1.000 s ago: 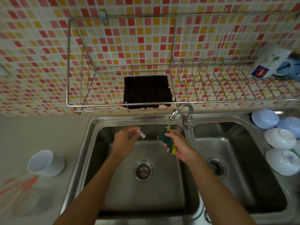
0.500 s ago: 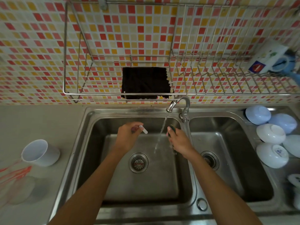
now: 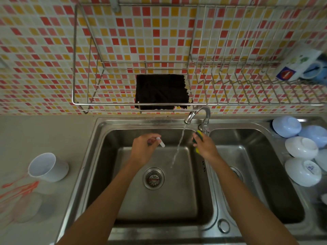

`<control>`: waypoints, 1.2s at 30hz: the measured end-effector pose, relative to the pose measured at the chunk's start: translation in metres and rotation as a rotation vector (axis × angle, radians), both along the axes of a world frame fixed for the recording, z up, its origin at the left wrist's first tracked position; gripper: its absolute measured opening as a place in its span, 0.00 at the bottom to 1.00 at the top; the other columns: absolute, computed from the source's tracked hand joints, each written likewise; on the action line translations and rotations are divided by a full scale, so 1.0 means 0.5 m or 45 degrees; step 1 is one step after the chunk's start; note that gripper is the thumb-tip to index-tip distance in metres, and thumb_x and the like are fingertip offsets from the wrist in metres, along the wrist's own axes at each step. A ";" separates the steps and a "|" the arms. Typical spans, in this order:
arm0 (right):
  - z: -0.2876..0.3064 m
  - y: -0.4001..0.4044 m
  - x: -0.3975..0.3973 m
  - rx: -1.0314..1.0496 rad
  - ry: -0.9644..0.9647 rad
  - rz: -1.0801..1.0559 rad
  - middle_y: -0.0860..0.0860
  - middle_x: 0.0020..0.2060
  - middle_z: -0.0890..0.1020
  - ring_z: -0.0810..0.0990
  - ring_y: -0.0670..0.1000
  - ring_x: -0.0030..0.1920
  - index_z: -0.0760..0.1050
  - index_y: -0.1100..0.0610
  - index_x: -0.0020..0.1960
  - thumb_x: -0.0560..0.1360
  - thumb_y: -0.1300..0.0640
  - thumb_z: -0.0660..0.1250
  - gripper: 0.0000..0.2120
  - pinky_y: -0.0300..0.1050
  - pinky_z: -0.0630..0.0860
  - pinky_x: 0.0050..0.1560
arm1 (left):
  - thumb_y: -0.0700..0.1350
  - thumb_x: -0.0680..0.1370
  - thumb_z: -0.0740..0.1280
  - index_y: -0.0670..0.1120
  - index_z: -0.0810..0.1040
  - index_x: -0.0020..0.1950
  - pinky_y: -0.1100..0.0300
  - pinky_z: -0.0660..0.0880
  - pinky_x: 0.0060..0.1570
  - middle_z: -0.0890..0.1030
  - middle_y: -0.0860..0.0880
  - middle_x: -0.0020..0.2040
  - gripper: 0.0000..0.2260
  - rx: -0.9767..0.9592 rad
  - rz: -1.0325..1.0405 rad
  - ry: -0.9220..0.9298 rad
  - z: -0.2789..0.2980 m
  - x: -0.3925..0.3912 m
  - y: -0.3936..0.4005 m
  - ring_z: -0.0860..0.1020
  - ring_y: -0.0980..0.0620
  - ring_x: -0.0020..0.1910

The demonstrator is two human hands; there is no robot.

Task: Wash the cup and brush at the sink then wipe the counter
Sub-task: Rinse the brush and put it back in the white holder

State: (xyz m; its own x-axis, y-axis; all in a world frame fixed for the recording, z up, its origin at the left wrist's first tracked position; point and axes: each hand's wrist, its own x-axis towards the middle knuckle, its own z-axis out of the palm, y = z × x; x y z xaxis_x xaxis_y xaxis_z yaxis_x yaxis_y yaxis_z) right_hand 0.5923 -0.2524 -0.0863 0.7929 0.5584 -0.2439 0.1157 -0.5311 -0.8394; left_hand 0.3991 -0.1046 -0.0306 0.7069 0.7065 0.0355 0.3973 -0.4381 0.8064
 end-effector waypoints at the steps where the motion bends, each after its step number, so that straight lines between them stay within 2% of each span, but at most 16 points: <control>1: -0.001 0.005 0.014 -0.015 0.009 -0.024 0.55 0.49 0.81 0.82 0.55 0.45 0.75 0.57 0.58 0.81 0.50 0.58 0.13 0.47 0.78 0.43 | 0.43 0.76 0.70 0.45 0.82 0.55 0.78 0.69 0.44 0.84 0.49 0.50 0.09 -0.006 0.000 -0.002 -0.001 0.000 0.001 0.81 0.56 0.47; 5: -0.011 0.014 0.060 -0.056 -0.026 -0.101 0.59 0.54 0.80 0.81 0.56 0.48 0.75 0.58 0.63 0.81 0.50 0.59 0.17 0.42 0.75 0.42 | 0.42 0.75 0.70 0.45 0.82 0.55 0.79 0.70 0.43 0.84 0.48 0.50 0.10 -0.015 0.007 0.016 -0.004 -0.002 0.005 0.80 0.57 0.47; 8: -0.020 0.012 0.067 0.097 0.103 -0.272 0.58 0.56 0.80 0.82 0.53 0.46 0.74 0.60 0.65 0.82 0.52 0.58 0.17 0.42 0.77 0.44 | 0.41 0.75 0.70 0.43 0.83 0.54 0.81 0.69 0.43 0.84 0.48 0.48 0.08 0.016 0.038 -0.006 -0.005 -0.010 0.004 0.78 0.59 0.44; 10: -0.015 0.011 0.057 0.173 0.166 -0.386 0.57 0.56 0.81 0.83 0.53 0.45 0.74 0.59 0.63 0.82 0.52 0.58 0.16 0.44 0.78 0.42 | 0.42 0.76 0.70 0.45 0.83 0.54 0.77 0.70 0.45 0.84 0.50 0.47 0.08 0.032 0.093 -0.010 -0.008 -0.023 0.002 0.78 0.59 0.45; 13: -0.004 0.014 -0.003 0.135 -0.044 -0.422 0.55 0.48 0.81 0.82 0.53 0.41 0.73 0.56 0.59 0.82 0.49 0.56 0.14 0.51 0.80 0.43 | 0.45 0.77 0.68 0.46 0.82 0.55 0.66 0.74 0.49 0.83 0.53 0.48 0.08 0.113 0.135 0.012 -0.015 -0.051 -0.008 0.79 0.58 0.48; 15: 0.001 0.016 -0.073 0.180 -0.226 -0.309 0.51 0.42 0.80 0.81 0.51 0.40 0.72 0.53 0.56 0.82 0.49 0.55 0.11 0.53 0.81 0.42 | 0.46 0.77 0.67 0.47 0.82 0.54 0.61 0.75 0.49 0.81 0.56 0.45 0.08 0.202 0.161 -0.016 -0.022 -0.071 -0.019 0.78 0.57 0.47; 17: -0.018 0.012 -0.138 0.027 -0.302 -0.166 0.52 0.41 0.80 0.81 0.54 0.42 0.71 0.53 0.56 0.82 0.47 0.53 0.12 0.53 0.79 0.41 | 0.46 0.78 0.67 0.47 0.83 0.51 0.60 0.75 0.49 0.81 0.56 0.45 0.06 0.237 0.152 0.035 -0.044 -0.095 -0.028 0.77 0.56 0.47; 19: -0.045 0.003 -0.182 -0.262 -0.252 -0.118 0.58 0.49 0.82 0.81 0.62 0.49 0.69 0.56 0.63 0.82 0.46 0.53 0.17 0.53 0.76 0.47 | 0.47 0.78 0.67 0.47 0.83 0.49 0.60 0.75 0.50 0.84 0.53 0.45 0.07 0.225 0.083 0.216 -0.079 -0.119 -0.035 0.79 0.54 0.47; 21: -0.060 -0.010 -0.214 -0.345 -0.197 -0.150 0.60 0.54 0.81 0.80 0.62 0.53 0.68 0.58 0.66 0.82 0.47 0.52 0.19 0.52 0.73 0.48 | 0.45 0.77 0.68 0.47 0.83 0.48 0.63 0.72 0.48 0.85 0.51 0.45 0.05 0.208 0.067 0.252 -0.099 -0.144 -0.045 0.79 0.54 0.45; 25: -0.034 -0.024 -0.266 -0.447 -0.112 -0.129 0.59 0.51 0.81 0.80 0.62 0.51 0.69 0.57 0.59 0.82 0.49 0.53 0.13 0.46 0.68 0.43 | 0.41 0.76 0.69 0.45 0.83 0.45 0.62 0.71 0.44 0.84 0.49 0.41 0.03 0.241 0.080 0.212 -0.085 -0.177 -0.053 0.77 0.54 0.40; 29: 0.033 -0.013 -0.295 -0.150 0.009 -0.290 0.57 0.41 0.79 0.76 0.52 0.37 0.63 0.54 0.49 0.81 0.49 0.55 0.09 0.48 0.71 0.38 | 0.41 0.76 0.69 0.46 0.83 0.42 0.66 0.67 0.44 0.84 0.50 0.40 0.05 0.231 0.162 0.104 -0.044 -0.205 -0.043 0.75 0.57 0.39; 31: 0.085 0.006 -0.301 0.004 0.014 -0.244 0.59 0.40 0.80 0.77 0.53 0.36 0.64 0.51 0.43 0.80 0.49 0.56 0.09 0.48 0.71 0.37 | 0.42 0.77 0.69 0.48 0.83 0.40 0.68 0.67 0.43 0.82 0.52 0.39 0.06 0.251 0.185 0.055 -0.011 -0.220 -0.042 0.73 0.62 0.38; 33: 0.155 0.027 -0.310 0.092 -0.033 -0.099 0.53 0.36 0.79 0.77 0.52 0.35 0.63 0.48 0.42 0.78 0.50 0.57 0.07 0.47 0.74 0.37 | 0.42 0.77 0.68 0.53 0.79 0.38 0.75 0.64 0.45 0.78 0.59 0.36 0.09 0.244 0.175 -0.024 0.016 -0.228 -0.038 0.73 0.65 0.36; 34: 0.195 0.039 -0.316 0.173 -0.058 -0.039 0.50 0.34 0.77 0.75 0.49 0.32 0.64 0.48 0.43 0.78 0.53 0.58 0.06 0.44 0.73 0.34 | 0.43 0.77 0.68 0.54 0.78 0.37 0.75 0.65 0.45 0.77 0.61 0.35 0.10 0.245 0.180 -0.062 0.026 -0.231 -0.032 0.73 0.64 0.35; 36: 0.279 0.065 -0.329 0.409 -0.118 0.013 0.49 0.32 0.73 0.70 0.42 0.27 0.66 0.51 0.45 0.78 0.58 0.61 0.06 0.35 0.69 0.26 | 0.46 0.78 0.67 0.52 0.80 0.39 0.66 0.71 0.41 0.79 0.60 0.35 0.08 0.229 0.198 -0.100 0.049 -0.234 -0.020 0.74 0.60 0.34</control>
State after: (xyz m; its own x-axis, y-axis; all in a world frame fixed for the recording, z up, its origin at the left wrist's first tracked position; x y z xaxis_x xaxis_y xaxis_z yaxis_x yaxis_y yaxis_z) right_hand 0.4277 -0.2199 0.0531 0.7973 0.6033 0.0190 0.2037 -0.2394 -0.9493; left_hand 0.2822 -0.1144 -0.0063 0.5800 0.7840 0.2212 0.4103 -0.5157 0.7521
